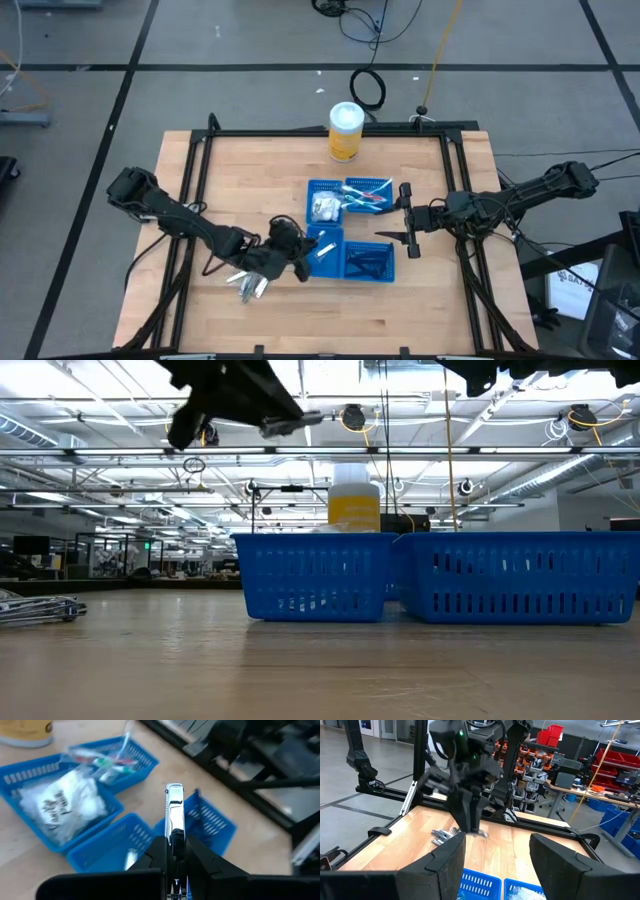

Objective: Pick & Place Travel size toiletries
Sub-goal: Put the silver nail cutter into the bottom left blue bin

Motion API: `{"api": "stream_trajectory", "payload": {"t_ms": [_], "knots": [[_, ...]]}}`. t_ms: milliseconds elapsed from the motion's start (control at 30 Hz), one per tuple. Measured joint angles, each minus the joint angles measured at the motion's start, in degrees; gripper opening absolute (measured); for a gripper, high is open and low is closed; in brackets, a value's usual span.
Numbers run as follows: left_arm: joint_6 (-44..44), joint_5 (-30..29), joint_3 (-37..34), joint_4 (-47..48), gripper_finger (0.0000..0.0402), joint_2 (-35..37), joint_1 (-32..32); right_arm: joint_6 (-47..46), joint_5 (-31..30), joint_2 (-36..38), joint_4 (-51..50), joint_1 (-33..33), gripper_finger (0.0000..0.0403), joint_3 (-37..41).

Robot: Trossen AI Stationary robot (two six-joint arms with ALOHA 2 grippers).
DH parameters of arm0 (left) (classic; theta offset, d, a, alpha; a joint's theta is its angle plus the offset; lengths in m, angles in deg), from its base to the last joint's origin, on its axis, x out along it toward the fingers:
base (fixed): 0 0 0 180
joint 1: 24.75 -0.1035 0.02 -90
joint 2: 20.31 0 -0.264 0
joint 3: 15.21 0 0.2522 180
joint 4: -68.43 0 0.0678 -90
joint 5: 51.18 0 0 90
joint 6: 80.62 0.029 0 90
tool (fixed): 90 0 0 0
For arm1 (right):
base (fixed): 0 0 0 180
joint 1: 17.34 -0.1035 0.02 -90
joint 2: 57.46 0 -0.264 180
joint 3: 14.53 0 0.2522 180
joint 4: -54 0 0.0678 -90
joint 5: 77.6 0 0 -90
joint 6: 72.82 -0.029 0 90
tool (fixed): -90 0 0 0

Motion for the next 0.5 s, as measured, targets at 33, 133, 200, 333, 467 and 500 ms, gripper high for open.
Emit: {"api": "stream_trajectory", "payload": {"t_ms": [33, 133, 200, 333, 467, 500], "knots": [[0.0, 0.5, -0.1, -0.1, 0.0024, -0.6, -0.6, 0.0, 0.0, 0.0, 0.0, 0.0, 0.0208, 0.0], [-0.8, 1.6, 0.0, -1.1, 0.0024, -2.7, -2.0, 0.0, 0.0, 0.0, 0.0, 0.0, 0.0208, 0.0], [-1.6, 2.7, -0.1, -3.1, 0.0024, -4.7, -3.1, 0.0, 0.0, 0.0, 0.2, 0.0, 0.0208, 0.0], [-3.2, 7.6, -0.1, -6.2, 0.0024, -8.5, -5.0, 0.0, 0.0, 0.0, 0.0, 0.0, 0.0208, 0.0], [-5.7, 11.7, 0.0, -7.4, 0.0024, -10.6, -5.7, 0.0, 0.0, 0.0, -0.1, 0.0, 0.0208, 0.0], [-6.3, 12.4, 0.0, -6.9, 0.0024, -10.9, -5.8, 0.0, 0.0, 0.0, -0.4, 0.0, 0.0208, 0.0]]}}
